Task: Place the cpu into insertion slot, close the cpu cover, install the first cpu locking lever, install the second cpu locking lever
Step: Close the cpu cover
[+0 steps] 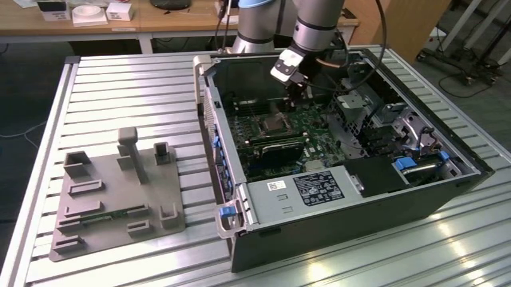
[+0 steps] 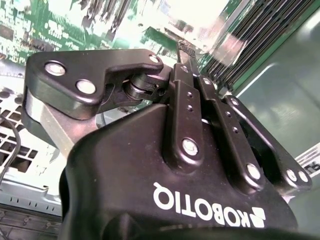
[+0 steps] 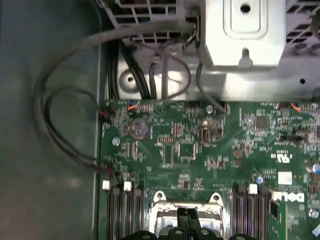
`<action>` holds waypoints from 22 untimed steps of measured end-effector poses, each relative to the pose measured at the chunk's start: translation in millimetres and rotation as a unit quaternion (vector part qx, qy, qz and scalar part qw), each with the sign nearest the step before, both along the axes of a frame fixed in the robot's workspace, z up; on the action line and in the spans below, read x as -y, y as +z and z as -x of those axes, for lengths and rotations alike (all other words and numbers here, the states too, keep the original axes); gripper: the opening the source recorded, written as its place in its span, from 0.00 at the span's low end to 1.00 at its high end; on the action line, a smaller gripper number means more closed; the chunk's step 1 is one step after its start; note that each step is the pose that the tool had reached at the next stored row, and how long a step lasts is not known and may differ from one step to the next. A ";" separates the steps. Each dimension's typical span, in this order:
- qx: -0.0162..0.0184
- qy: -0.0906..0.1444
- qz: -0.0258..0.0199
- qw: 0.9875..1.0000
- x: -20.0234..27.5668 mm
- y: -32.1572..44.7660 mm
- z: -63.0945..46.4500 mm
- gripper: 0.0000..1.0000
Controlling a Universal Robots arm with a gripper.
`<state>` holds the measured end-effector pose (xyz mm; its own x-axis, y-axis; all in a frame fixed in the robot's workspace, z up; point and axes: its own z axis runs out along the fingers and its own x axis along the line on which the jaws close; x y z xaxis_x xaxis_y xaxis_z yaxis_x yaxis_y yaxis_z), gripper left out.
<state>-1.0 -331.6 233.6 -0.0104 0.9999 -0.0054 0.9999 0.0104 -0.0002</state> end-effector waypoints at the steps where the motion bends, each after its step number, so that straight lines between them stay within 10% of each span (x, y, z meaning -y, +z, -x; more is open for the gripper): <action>1: 0.000 0.000 0.000 1.000 0.0 -0.2 1.6 0.10; 22: 0.000 0.002 0.000 1.000 -0.1 -9.9 49.8 0.10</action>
